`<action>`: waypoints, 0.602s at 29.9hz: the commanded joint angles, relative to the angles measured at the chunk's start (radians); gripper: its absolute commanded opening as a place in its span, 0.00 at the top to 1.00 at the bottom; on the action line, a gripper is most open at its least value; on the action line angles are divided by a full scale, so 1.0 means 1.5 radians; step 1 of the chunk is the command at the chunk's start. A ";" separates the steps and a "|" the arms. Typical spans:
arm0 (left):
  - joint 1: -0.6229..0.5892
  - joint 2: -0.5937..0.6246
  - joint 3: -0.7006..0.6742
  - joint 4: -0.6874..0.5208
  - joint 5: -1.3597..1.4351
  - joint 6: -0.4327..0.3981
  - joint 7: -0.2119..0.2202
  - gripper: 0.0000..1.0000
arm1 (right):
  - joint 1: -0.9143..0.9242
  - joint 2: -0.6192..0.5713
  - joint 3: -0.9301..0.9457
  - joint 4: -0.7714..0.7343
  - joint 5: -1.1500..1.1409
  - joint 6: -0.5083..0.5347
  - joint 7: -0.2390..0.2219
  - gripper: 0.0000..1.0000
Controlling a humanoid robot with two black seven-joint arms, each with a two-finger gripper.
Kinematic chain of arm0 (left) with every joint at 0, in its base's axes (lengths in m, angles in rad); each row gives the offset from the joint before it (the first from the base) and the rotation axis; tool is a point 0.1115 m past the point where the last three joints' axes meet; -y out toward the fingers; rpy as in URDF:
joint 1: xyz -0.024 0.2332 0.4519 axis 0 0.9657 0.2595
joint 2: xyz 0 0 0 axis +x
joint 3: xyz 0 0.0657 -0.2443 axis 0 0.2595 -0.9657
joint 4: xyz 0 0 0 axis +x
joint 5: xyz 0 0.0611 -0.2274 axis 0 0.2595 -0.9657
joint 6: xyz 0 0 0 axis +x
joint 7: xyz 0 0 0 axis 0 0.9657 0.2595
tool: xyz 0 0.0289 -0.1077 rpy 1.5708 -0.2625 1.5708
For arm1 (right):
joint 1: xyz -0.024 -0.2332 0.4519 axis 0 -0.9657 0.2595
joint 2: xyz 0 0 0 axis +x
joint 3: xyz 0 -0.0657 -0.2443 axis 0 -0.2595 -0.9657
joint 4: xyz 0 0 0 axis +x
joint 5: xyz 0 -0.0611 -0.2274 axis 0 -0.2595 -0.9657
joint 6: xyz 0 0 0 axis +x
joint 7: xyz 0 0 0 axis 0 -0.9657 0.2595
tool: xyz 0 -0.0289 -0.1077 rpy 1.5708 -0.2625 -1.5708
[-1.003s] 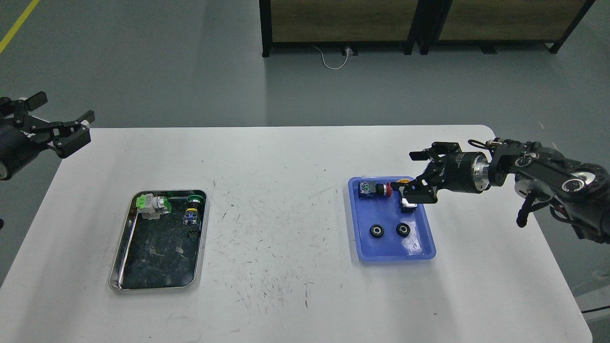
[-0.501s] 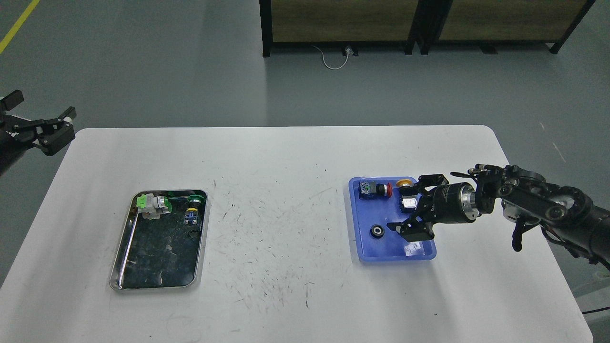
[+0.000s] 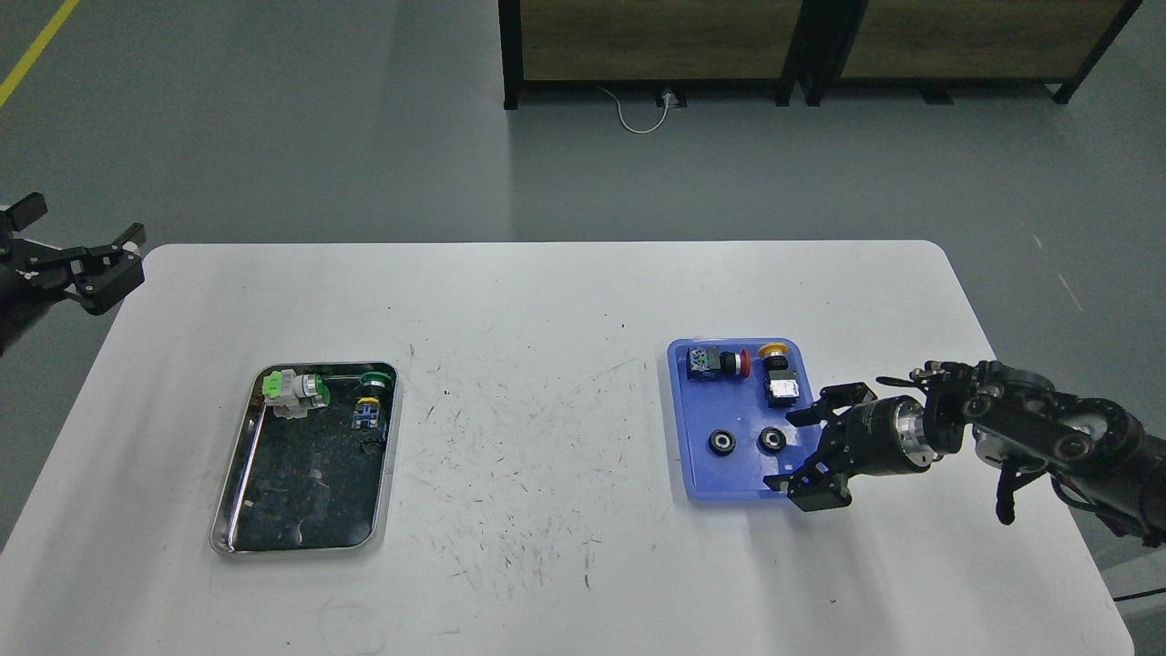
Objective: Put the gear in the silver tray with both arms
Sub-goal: 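Lower the right gripper onto a black gear in the blue tray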
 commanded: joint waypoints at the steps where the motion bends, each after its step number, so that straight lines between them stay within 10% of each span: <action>1: 0.001 -0.001 0.000 0.000 0.000 0.000 0.000 0.01 | -0.001 0.003 0.004 -0.001 0.000 -0.012 0.001 0.04; 18: 0.006 -0.002 0.000 0.000 0.001 0.000 -0.001 0.01 | -0.010 0.026 0.009 -0.035 0.003 -0.074 0.008 0.04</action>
